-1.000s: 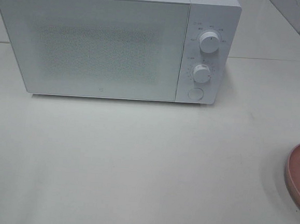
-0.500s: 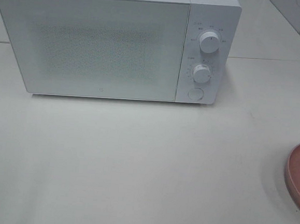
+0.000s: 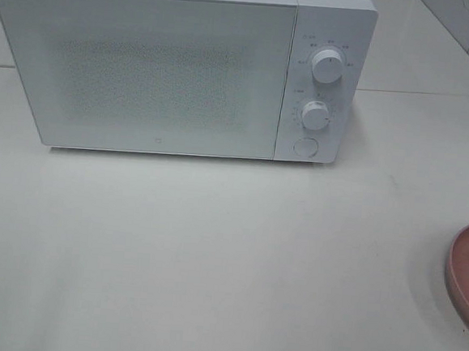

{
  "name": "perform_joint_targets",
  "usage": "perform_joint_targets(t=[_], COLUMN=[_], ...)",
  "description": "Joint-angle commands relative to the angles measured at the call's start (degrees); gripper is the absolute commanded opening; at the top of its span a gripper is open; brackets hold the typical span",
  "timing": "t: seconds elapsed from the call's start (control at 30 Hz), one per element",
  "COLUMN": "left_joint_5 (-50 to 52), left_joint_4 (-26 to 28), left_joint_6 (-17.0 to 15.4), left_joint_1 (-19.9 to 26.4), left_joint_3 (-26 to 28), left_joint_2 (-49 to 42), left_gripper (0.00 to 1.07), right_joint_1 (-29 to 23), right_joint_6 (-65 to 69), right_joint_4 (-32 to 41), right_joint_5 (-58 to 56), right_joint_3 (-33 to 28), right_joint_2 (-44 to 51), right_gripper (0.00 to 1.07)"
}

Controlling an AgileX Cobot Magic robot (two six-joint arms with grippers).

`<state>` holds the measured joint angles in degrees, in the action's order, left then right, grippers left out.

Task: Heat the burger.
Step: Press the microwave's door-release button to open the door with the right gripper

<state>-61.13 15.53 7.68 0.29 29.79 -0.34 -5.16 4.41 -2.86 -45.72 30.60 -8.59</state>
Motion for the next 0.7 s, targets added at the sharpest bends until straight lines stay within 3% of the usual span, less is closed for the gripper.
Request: perform_joint_targets(t=[0.03,0.7], left_joint_5=[-0.11,-0.11], left_joint_4=[0.11,0.11], left_joint_6=[-0.06,-0.06], left_joint_1=[-0.23,-0.23], left_joint_3=[-0.11,-0.11], left_joint_2=[-1.03,-1.03], left_gripper=[1.0,1.0], right_joint_1=[0.17,0.17], right_joint_6=[0.0,0.06], right_joint_4=[0.06,0.06], right_joint_5=[3.67,16.04], right_joint_3=[0.06,0.06], right_joint_2=[-2.92,-14.9], right_gripper=[0.74,0.74])
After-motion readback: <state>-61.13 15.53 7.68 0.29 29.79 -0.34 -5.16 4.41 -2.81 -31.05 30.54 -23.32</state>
